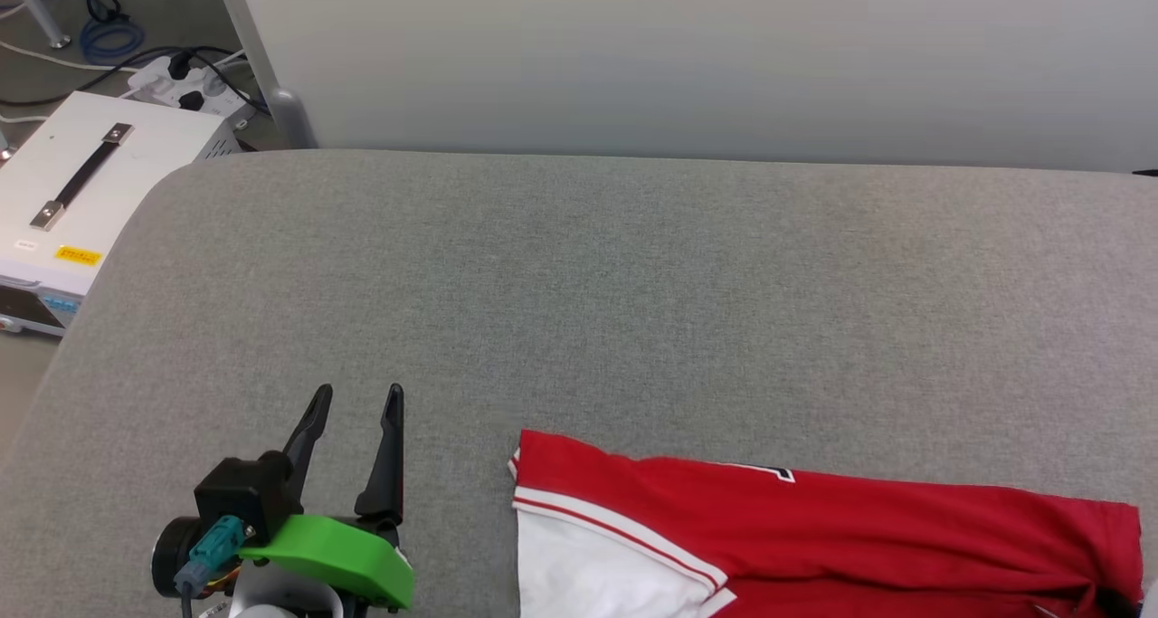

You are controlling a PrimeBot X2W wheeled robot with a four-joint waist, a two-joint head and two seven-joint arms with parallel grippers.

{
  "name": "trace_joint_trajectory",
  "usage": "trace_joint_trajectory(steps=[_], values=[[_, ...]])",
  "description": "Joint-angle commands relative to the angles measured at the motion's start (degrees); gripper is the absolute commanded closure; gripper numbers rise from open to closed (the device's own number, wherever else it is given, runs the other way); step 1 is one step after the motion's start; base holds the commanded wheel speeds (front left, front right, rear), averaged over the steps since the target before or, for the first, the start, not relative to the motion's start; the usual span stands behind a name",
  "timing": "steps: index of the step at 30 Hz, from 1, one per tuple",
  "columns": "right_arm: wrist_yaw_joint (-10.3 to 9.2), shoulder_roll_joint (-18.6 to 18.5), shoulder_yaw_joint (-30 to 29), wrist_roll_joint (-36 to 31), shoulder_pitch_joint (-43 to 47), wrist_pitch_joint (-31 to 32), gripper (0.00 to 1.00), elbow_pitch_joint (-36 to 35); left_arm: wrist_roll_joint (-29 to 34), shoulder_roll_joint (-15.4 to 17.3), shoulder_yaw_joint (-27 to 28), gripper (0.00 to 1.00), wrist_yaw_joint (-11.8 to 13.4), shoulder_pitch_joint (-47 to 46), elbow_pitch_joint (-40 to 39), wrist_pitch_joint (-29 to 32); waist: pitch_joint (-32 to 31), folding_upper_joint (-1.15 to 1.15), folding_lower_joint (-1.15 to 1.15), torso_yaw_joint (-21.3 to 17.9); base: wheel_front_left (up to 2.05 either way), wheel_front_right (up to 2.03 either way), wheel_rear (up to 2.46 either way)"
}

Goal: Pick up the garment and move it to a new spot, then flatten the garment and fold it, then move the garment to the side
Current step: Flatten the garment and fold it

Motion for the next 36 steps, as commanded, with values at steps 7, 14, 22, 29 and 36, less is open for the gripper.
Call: trace_joint_trajectory(steps=[7, 14, 22, 29, 36], values=[[-0.03, 6.3, -3.3, 10.6, -2.6, 8.2, 1.0, -2.7, 0.2, 0.1, -0.3, 0.0, 0.4, 0.7, 0.3, 0.1, -0.8, 0.0, 0.0, -0.3, 0.0, 0.0, 0.0], [-0.03, 10.8, -2.2, 27.0, -4.2, 17.4, 1.0, -5.4, 0.3, 0.3, -0.8, 0.0, 0.3, 0.0, 0.2, 0.6, -0.7, 0.0, 0.0, 0.6, 0.0, 0.0, 0.0], [-0.03, 11.1, 11.8, 44.1, -6.5, 11.3, 1.0, -0.4, 0.6, 0.3, -1.3, 0.0, 0.0, -1.7, -0.2, 1.2, 0.3, 0.0, 0.0, 3.4, 0.0, 0.0, 0.0], [-0.03, 11.1, 29.2, 46.4, -13.5, 0.4, 1.0, 6.6, 1.4, -1.1, -2.4, 0.0, -1.4, -5.9, 0.2, 1.1, 4.8, 0.0, 0.0, 7.7, 0.0, 0.0, 0.0], [-0.03, 11.1, 35.9, 43.9, -16.8, -3.8, 1.0, 14.0, 1.8, -2.7, -2.3, 0.0, -2.4, -8.1, 1.7, 0.3, 8.0, 0.0, 0.0, 9.3, 0.0, 0.0, 0.0]])
